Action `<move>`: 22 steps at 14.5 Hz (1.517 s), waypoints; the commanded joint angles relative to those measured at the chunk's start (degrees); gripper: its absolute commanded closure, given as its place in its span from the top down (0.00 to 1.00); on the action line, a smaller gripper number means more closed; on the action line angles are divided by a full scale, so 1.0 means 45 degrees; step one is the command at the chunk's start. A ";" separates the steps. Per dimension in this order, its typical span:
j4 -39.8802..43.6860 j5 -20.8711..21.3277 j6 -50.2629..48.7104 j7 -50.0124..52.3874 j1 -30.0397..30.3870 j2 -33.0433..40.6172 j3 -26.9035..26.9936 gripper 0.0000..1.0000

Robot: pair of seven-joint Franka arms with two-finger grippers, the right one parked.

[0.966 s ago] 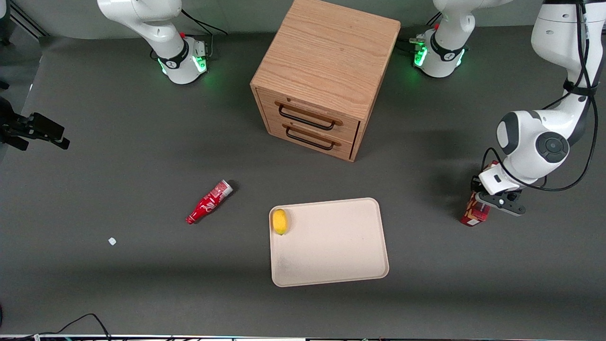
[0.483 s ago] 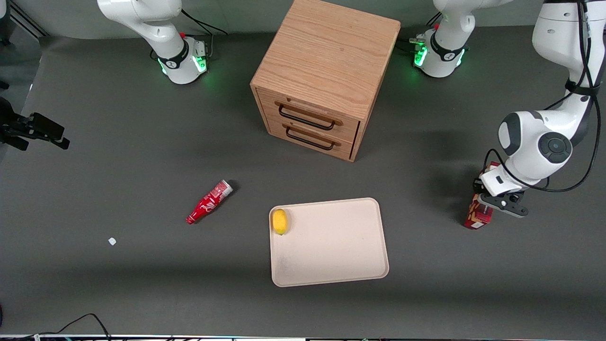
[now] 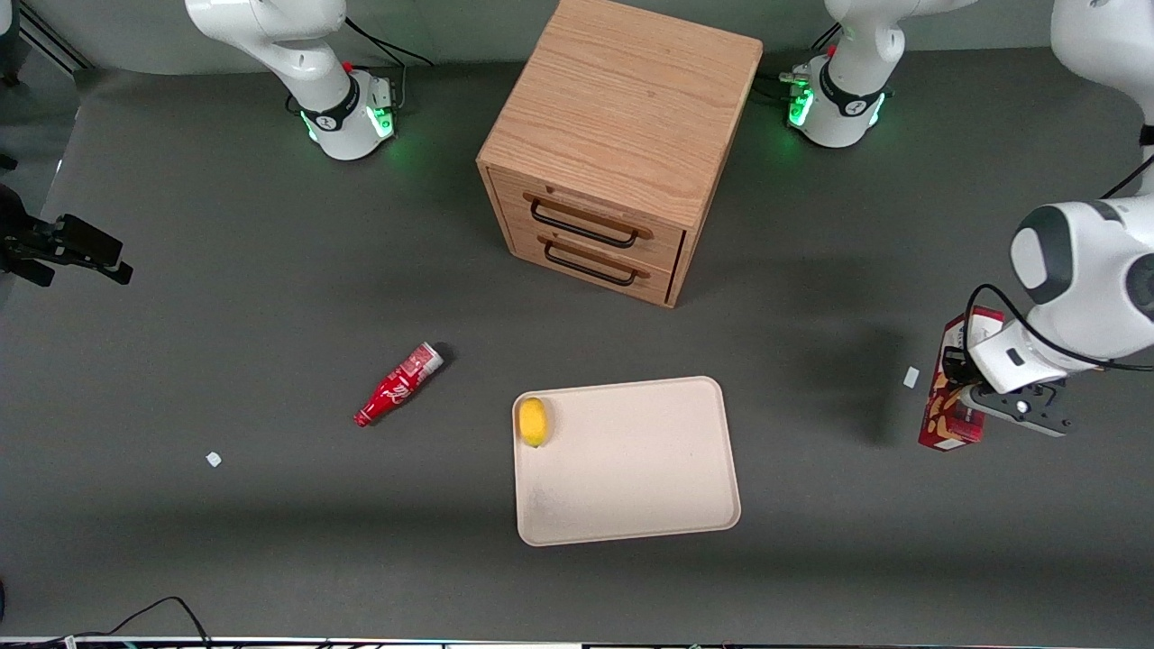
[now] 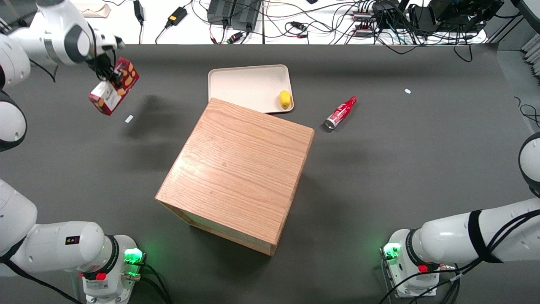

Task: Place red cookie box on tray
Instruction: 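Carry the held box with the left gripper over the cream tray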

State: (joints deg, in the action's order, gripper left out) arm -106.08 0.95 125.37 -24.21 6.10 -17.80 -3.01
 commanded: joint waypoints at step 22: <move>0.7460 0.2601 -0.0088 1.3524 -0.4890 -0.6845 -0.2065 0.00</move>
State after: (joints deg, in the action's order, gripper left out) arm -75.02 10.87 124.80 34.64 -14.88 -47.15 -13.18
